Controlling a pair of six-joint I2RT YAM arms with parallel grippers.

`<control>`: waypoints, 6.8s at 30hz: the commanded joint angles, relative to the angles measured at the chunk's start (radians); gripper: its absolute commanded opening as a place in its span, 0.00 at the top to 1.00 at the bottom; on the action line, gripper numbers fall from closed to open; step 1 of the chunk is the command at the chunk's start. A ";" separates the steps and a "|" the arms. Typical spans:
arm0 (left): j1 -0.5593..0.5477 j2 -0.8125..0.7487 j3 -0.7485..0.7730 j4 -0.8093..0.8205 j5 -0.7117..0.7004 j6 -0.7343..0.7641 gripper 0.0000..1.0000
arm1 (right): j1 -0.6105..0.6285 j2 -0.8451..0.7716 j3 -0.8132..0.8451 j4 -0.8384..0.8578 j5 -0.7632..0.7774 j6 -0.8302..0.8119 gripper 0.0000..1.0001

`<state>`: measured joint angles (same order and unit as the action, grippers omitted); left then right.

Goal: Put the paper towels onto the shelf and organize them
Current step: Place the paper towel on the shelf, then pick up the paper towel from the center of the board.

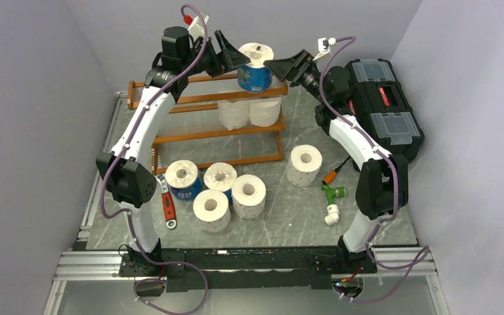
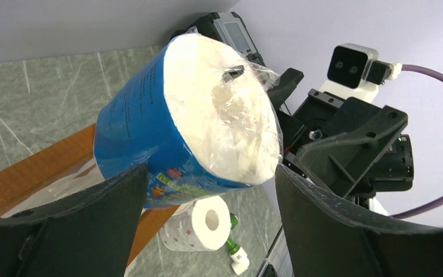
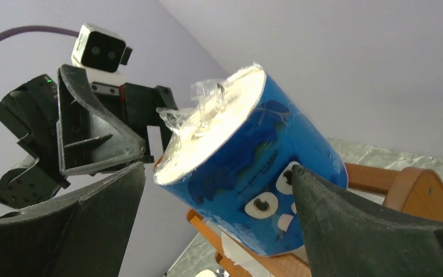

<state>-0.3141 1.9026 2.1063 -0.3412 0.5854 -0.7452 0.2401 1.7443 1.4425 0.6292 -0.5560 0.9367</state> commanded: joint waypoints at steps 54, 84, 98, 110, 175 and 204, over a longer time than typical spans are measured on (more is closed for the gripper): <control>0.057 -0.140 -0.246 0.197 0.074 -0.042 0.13 | -0.017 -0.070 0.005 0.004 -0.010 -0.018 0.00; 0.062 -0.138 -0.280 0.253 0.059 -0.095 0.12 | -0.032 -0.089 -0.004 -0.012 0.009 -0.025 0.00; 0.050 -0.168 -0.322 0.285 0.070 -0.107 0.11 | -0.009 0.034 0.120 0.001 -0.049 0.027 0.00; 0.023 -0.084 -0.229 0.270 0.110 -0.110 0.12 | 0.029 -0.019 0.038 -0.009 -0.025 -0.002 0.00; 0.031 -0.593 -0.651 0.135 -0.524 -0.025 0.01 | 0.174 -0.625 -0.286 -0.413 0.430 -0.417 0.00; 0.021 -1.195 -1.251 -0.400 -0.837 0.122 0.01 | 0.267 -1.104 -0.937 -0.660 0.585 -0.252 0.00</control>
<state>-0.2897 0.7147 0.8783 -0.7086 -0.2012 -0.5983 0.5037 0.6476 0.5262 -0.0669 0.0219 0.6815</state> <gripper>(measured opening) 0.994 0.994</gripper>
